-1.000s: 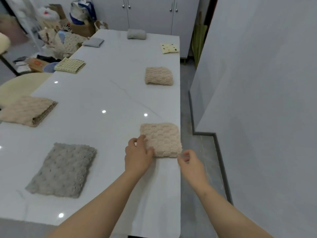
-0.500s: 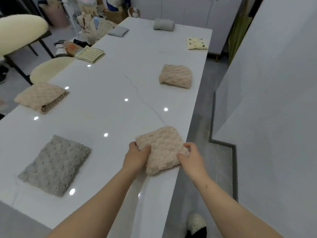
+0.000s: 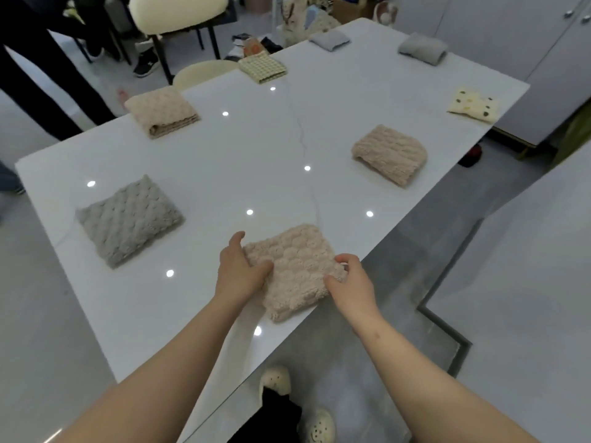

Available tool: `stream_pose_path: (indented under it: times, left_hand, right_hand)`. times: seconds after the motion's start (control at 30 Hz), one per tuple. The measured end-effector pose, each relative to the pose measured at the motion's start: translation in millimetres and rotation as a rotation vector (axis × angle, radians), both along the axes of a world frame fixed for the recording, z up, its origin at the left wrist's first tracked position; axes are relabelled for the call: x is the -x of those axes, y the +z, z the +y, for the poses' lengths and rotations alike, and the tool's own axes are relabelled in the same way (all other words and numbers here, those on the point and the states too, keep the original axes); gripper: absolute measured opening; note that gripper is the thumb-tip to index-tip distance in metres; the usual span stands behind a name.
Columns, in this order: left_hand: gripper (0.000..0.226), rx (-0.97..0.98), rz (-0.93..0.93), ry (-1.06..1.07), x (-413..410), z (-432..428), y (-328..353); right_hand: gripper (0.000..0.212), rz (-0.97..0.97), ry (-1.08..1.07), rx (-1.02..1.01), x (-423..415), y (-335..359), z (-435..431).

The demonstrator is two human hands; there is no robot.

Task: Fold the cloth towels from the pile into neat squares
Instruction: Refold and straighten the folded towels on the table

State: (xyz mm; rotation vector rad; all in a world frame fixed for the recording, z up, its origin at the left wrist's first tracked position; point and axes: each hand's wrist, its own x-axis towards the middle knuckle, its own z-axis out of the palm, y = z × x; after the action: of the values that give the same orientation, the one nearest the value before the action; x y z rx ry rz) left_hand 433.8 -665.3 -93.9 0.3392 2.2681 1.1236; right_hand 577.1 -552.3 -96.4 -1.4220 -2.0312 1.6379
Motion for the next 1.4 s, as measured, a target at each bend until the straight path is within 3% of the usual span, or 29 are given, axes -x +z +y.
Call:
stream_pose_path:
  times: [0.3, 0.43, 0.67, 0.97, 1.07, 1.4]
  left_hand:
    - [0.041, 0.18, -0.047, -0.134, 18, 9, 4]
    - [0.034, 0.28, 0.016, -0.177, 17, 12, 1]
    - [0.034, 0.348, 0.108, 0.031, 4, 32, -7]
    - [0.028, 0.269, -0.02, 0.43, -22, 53, -3]
    - [0.029, 0.245, -0.036, 0.5, -37, 62, -3]
    - [0.027, 0.221, -0.054, 0.607, -62, 83, -2]
  right_hand:
    - [0.045, 0.007, 0.006, -0.054, 28, 1, 28]
    - [0.046, 0.024, 0.013, -0.045, 39, 1, 34]
    - [0.048, 0.034, 0.19, -0.026, 66, 3, 69]
    - [0.051, -0.025, 0.478, 0.007, 64, 5, 101]
    - [0.044, -0.018, 0.589, 0.058, 62, 6, 108]
    - [0.061, 0.063, 0.691, 0.113, 66, 12, 131]
